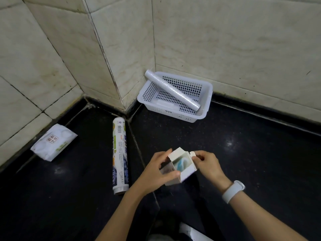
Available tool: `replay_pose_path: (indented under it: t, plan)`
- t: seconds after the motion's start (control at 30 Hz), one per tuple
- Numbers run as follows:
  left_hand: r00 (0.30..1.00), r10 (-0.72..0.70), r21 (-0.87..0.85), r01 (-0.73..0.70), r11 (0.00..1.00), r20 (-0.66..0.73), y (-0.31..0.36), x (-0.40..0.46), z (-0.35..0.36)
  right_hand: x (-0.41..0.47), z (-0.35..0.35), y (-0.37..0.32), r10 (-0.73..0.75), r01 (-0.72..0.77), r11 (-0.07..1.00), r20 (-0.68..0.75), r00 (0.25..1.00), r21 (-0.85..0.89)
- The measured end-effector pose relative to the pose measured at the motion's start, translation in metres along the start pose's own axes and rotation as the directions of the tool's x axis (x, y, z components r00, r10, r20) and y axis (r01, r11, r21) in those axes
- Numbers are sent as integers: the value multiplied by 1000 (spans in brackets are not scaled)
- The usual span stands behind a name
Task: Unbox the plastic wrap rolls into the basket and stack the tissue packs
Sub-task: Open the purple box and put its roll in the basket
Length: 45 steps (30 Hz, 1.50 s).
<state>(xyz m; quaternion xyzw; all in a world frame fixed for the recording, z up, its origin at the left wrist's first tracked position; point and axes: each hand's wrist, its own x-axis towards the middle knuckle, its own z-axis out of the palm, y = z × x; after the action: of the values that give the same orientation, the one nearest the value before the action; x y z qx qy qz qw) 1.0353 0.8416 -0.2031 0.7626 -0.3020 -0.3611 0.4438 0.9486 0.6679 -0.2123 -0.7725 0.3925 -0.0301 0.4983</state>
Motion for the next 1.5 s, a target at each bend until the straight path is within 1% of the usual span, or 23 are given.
replay_pose_path:
  t: [0.07, 0.2, 0.37, 0.43, 0.5, 0.63, 0.73, 0.8, 0.83, 0.9, 0.93, 1.0, 1.07, 1.1, 1.17, 1.2, 1.23, 1.27, 1.33, 1.37, 1.4, 1.43, 1.5]
  plan:
    - [998, 22, 8, -23, 1000, 66, 0, -4, 3, 0, 2, 2, 8, -8, 1000, 9, 1000, -18]
    - [998, 35, -151, -41, 988, -43, 2, -9, 1, 3, 5, 5, 40, -40, 999, -40, 998, 6]
    - [982, 115, -13, -118, 993, -149, 6, -11, -1, 4, 5, 7, 27, -35, 992, 69, 997, 123]
    - [981, 101, -64, -113, 992, -167, 7, -10, 2, 4, 6, 8, 16, -27, 990, 77, 997, 136]
    - [983, 49, -122, -72, 990, -176, 6, -10, 4, 4, 7, 9, 10, -21, 990, 75, 997, 139]
    - [992, 13, -135, -31, 990, -129, -1, -12, 8, 4, 8, 10, 6, -17, 990, 77, 997, 137]
    - [996, 17, -56, -22, 998, -86, -4, -12, 7, 5, 10, 11, 2, -14, 991, 84, 996, 137]
    - [995, 28, 4, -27, 1000, -100, -6, -10, 7, 5, 11, 11, -9, 0, 991, 66, 998, 137]
    - [992, 34, 24, -31, 999, -119, -7, -9, 7, 4, 11, 11, -33, 26, 992, 56, 998, 122]
    - [984, 45, 39, -39, 998, -172, -10, -9, 6, 0, 11, 10, -143, 140, 989, 49, 989, 49]
    - [979, 48, 28, -43, 999, -198, -12, -9, 5, -2, 12, 10, -206, 207, 978, 73, 976, -4]
    - [972, 49, 8, -49, 999, -231, -15, -10, 4, -7, 15, 12, -289, 317, 939, 197, 937, -134]
    - [969, 59, 13, -58, 998, -241, -17, -11, 5, -9, 19, 14, -288, 388, 882, 346, 893, -268]
    - [967, 64, 16, -62, 998, -245, -17, -12, 6, -10, 20, 14, -257, 394, 870, 411, 875, -296]
    - [964, 76, 23, -73, 997, -254, -18, -12, 7, -10, 22, 14, -186, 371, 881, 507, 842, -293]
    - [963, 80, 27, -76, 997, -257, -18, -12, 7, -11, 22, 13, -177, 367, 886, 525, 833, -284]
    - [963, 78, 27, -73, 997, -259, -18, -11, 7, -11, 20, 11, -192, 374, 885, 515, 835, -277]
    - [963, 71, 24, -67, 997, -261, -17, -11, 7, -11, 17, 9, -238, 393, 881, 468, 851, -266]
    - [962, 53, 9, -53, 999, -266, -16, -9, 7, -11, 8, -1, -371, 449, 856, 300, 879, -257]
    - [963, 40, -5, -43, 999, -267, -16, -7, 8, -11, 2, -7, -441, 491, 828, 226, 869, -272]
    - [964, 26, -19, -32, 999, -265, -16, -6, 8, -11, -3, -14, -509, 545, 783, 194, 839, -299]
    - [965, 13, -29, -21, 999, -262, -15, -5, 9, -11, -9, -22, -572, 608, 722, 210, 793, -331]
    - [969, 2, -40, -12, 999, -248, -14, -4, 9, -10, -19, -35, -632, 724, 577, 356, 689, -378]
